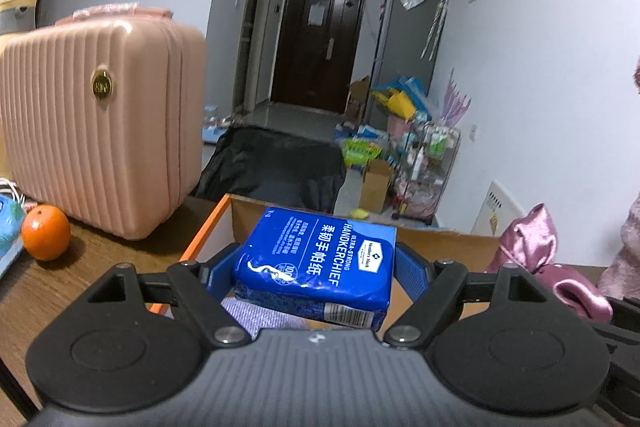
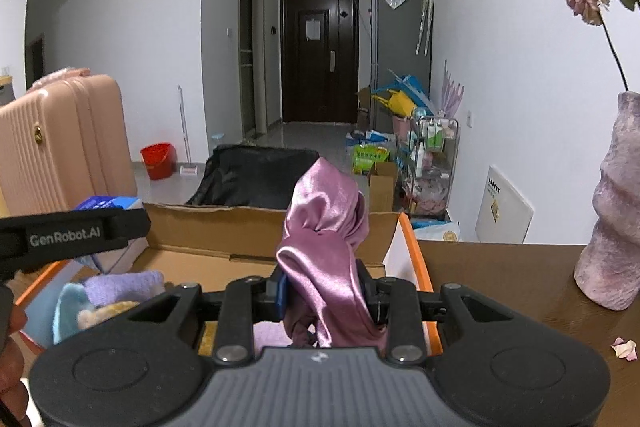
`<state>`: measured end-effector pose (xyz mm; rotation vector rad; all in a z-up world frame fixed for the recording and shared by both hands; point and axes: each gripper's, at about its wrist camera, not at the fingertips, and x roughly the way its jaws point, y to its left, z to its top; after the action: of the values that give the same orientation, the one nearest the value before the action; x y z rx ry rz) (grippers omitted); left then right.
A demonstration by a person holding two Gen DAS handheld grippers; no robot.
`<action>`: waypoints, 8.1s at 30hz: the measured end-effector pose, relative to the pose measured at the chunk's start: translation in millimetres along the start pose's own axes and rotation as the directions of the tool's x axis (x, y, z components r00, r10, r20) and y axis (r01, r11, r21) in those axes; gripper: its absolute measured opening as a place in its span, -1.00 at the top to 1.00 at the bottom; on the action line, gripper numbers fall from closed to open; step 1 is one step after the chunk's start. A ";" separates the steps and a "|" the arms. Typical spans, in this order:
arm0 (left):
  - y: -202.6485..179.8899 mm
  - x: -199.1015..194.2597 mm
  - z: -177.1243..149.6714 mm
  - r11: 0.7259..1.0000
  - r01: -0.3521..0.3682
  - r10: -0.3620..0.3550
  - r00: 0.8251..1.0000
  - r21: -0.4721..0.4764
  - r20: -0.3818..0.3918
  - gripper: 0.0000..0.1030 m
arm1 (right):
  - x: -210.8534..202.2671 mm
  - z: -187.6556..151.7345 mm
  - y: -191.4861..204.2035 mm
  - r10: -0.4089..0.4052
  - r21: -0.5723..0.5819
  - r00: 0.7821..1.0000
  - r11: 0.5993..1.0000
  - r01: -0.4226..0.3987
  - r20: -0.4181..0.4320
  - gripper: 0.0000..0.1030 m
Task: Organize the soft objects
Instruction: 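Lower the tissue pack and scrunchie into the box and open both tools, then withdraw both open tools from the box back toward the table, then grasp the iridescent plastic bag with the right tool, then grasp the white round sponge with the left tool while the right tool holds the bag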
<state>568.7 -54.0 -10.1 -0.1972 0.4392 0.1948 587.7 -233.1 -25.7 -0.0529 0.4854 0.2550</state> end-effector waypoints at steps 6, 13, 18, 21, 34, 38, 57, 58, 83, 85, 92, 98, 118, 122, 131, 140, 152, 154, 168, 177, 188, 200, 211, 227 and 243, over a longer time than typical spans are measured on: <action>2.6 22.0 2.3 0.999 -0.044 0.045 0.997 0.012 -0.058 -0.58 | 12.8 -1.2 -3.2 -0.013 0.005 0.999 1.000 0.013 -0.032 0.42; 4.7 36.4 -6.3 0.998 -0.060 0.063 0.993 0.032 -0.104 -0.58 | 21.8 -6.1 0.2 -0.036 -0.008 0.997 0.999 0.036 -0.062 0.42; 1.4 41.1 -14.0 0.996 -0.068 0.074 0.990 0.055 -0.117 -0.58 | 25.7 -9.0 2.7 -0.041 -0.017 0.996 0.999 0.039 -0.076 0.40; -1.6 38.6 -16.8 0.996 -0.066 0.072 0.993 0.065 -0.096 -0.58 | 26.5 -9.6 3.6 -0.040 -0.021 0.996 0.999 0.038 -0.081 0.38; 5.4 20.6 -13.8 0.997 -0.076 0.076 0.997 -0.008 0.006 -1.00 | 13.3 -8.2 -2.2 -0.060 0.002 0.998 0.998 0.060 -0.009 -0.86; 7.3 23.4 -12.1 0.996 -0.086 0.086 0.996 -0.024 -0.010 -1.00 | 12.3 -7.6 -0.4 -0.066 -0.008 0.998 0.998 0.066 0.002 -0.99; 8.2 19.5 -18.7 0.997 -0.074 0.074 0.997 -0.011 -0.016 -1.00 | 5.4 -13.1 -2.9 -0.074 -0.011 0.997 0.997 0.074 0.001 -1.00; 8.2 17.2 -19.8 0.997 -0.072 0.072 0.997 -0.008 -0.010 -1.00 | 4.1 -13.6 -3.5 -0.073 -0.007 0.997 0.997 0.073 0.002 -1.00; 14.1 -49.2 -44.0 0.999 -0.023 0.021 0.998 0.033 0.061 -1.00 | -77.9 -34.9 -15.5 -0.088 0.093 0.989 0.993 0.077 0.120 -1.00; 15.5 -56.1 -47.1 0.999 -0.013 0.010 0.998 0.037 0.064 -1.00 | -88.5 -33.7 -16.5 -0.094 0.097 0.985 0.992 0.080 0.144 -1.00; 20.2 -78.5 -56.8 0.999 0.003 -0.007 0.998 0.053 0.068 -1.00 | -110.0 -35.8 -17.4 -0.096 0.102 0.984 0.991 0.081 0.150 -1.00; 28.0 -93.7 -64.2 0.999 0.007 -0.010 0.998 0.053 0.054 -1.00 | -121.0 -49.7 -10.7 -0.099 0.086 0.988 0.992 0.089 0.121 -1.00; 53.0 -151.7 -89.9 0.997 0.027 -0.028 0.999 0.067 0.027 -1.00 | -174.6 -99.5 17.7 -0.137 0.020 0.987 0.991 0.135 0.089 -1.00; 57.3 -163.9 -95.5 0.997 0.027 -0.030 0.999 0.074 0.031 -1.00 | -187.3 -109.9 26.9 -0.150 -0.007 0.984 0.988 0.151 0.093 -1.00; 68.8 -190.6 -106.0 0.995 0.036 -0.038 0.999 0.091 0.021 -1.00 | -215.9 -129.0 44.8 -0.149 -0.027 0.984 0.988 0.152 0.092 -1.00; 73.2 -217.5 -121.8 0.981 0.098 -0.100 0.995 0.168 0.003 -1.00 | -239.4 -147.8 49.3 -0.149 0.023 0.986 0.989 0.148 0.073 -1.00; 84.9 -230.8 -126.0 0.969 0.176 -0.171 0.984 0.172 -0.043 -1.00 | -242.4 -161.6 59.2 -0.169 0.028 0.984 0.985 0.168 0.056 -1.00; 86.3 -229.4 -125.3 0.968 0.184 -0.178 0.983 0.168 -0.054 -1.00 | -240.6 -162.4 61.4 -0.167 0.025 0.984 0.986 0.166 0.054 -1.00; 117.9 -216.5 -118.1 0.974 0.146 -0.137 0.989 0.172 -0.062 -1.00 | -209.0 -154.8 87.0 -0.165 0.023 0.986 0.986 0.165 0.035 -1.00; 142.9 -204.7 -111.3 0.981 0.108 -0.098 0.993 0.161 -0.066 -1.00 | -164.1 -137.0 86.6 -0.215 0.103 0.976 0.971 0.216 -0.015 -0.89; 155.6 -192.7 -106.6 0.988 0.077 -0.067 0.995 0.131 -0.080 -1.00 | -109.2 -123.3 81.5 -0.241 0.143 0.964 0.956 0.255 -0.110 -0.54; 153.6 -189.3 -107.8 0.987 0.070 -0.059 0.995 0.145 -0.077 -1.00 | -82.8 -117.8 73.6 -0.226 0.159 0.960 0.955 0.252 -0.164 0.12; 155.6 -185.6 -108.4 0.988 0.056 -0.046 0.996 0.142 -0.079 -1.00 | -102.3 -118.6 87.0 -0.187 0.107 0.979 0.975 0.196 -0.084 0.24; 146.3 -171.8 -106.0 0.988 0.022 -0.015 0.999 0.151 -0.046 -1.00 | -135.8 -120.9 89.4 -0.143 0.087 0.989 0.986 0.140 0.024 0.24; 104.2 -135.9 -107.6 0.983 0.054 -0.034 0.993 0.174 -0.116 -1.00 | -145.1 -120.7 81.5 -0.099 0.113 0.993 0.989 0.092 0.063 0.24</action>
<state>381.2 2.0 -61.1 -0.0439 0.5614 0.1005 388.2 -201.0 -63.7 0.0394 0.4265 0.1357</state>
